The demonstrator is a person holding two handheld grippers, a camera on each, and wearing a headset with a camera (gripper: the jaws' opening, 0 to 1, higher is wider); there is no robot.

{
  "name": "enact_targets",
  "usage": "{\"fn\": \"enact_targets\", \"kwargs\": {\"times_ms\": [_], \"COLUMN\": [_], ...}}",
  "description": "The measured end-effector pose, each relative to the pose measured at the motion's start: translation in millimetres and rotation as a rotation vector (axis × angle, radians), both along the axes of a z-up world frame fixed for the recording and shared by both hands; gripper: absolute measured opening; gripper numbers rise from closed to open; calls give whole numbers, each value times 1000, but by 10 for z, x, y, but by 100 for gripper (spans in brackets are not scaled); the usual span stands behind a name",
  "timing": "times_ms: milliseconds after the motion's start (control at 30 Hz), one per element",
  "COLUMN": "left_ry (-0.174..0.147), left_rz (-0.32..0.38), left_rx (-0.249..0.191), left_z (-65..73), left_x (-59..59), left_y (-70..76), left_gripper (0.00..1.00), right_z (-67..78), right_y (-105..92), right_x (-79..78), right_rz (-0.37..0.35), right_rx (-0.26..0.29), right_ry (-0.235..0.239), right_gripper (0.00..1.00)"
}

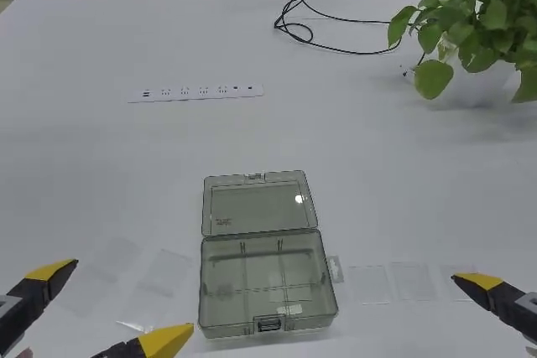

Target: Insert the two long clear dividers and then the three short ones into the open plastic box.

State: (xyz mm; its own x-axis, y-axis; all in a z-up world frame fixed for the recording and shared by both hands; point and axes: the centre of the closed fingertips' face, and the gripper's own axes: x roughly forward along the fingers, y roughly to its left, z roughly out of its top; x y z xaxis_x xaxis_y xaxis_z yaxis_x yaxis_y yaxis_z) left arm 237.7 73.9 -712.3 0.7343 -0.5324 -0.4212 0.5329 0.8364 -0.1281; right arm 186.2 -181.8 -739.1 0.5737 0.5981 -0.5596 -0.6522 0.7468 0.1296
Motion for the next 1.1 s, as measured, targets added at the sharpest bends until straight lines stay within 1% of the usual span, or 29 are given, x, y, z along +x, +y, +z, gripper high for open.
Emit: {"fn": "enact_targets", "kwargs": {"times_ms": [200,300,400,500,633,733,767,867,900,933,967,1033,1100], "left_ry": [-2,14,22,34,39,56,67,91,138,152,148,174,199], "left_rz": [0,6,17,18,25,30,32,54,77,77,73,87,79], "left_rx": [-1,-1,-7,-7,10,25,38,59,90,92,87,95,122], "left_z": [3,-46,-73,-112,-150,-207,-242,-320,-402,-431,-442,-502,-571], "left_x": [13,18,23,21,19,14,12,32,12,17,43,62,71], "left_y": [-8,7,23,44,80,120,143,212,282,289,286,320,325], "left_gripper": [94,93,93,89,91,88,87,84,82,78,76,75,75], "right_z": [11,3,-32,-24,11,28,29,32,31,28,27,26,30], "right_y": [12,29,49,69,77,71,68,57,51,47,43,40,35], "right_x": [17,25,14,10,31,37,36,28,24,22,19,15,14], "right_rz": [5,15,28,38,46,50,51,52,52,52,52,51,51], "right_rx": [-1,-4,-9,-12,-16,-23,-26,-30,-31,-32,-33,-34,-37], "right_ry": [-5,-7,-1,-5,-18,-25,-26,-25,-25,-24,-24,-24,-26], "right_gripper": [100,100,100,100,100,100,100,100,100,100,100,100,100]}}
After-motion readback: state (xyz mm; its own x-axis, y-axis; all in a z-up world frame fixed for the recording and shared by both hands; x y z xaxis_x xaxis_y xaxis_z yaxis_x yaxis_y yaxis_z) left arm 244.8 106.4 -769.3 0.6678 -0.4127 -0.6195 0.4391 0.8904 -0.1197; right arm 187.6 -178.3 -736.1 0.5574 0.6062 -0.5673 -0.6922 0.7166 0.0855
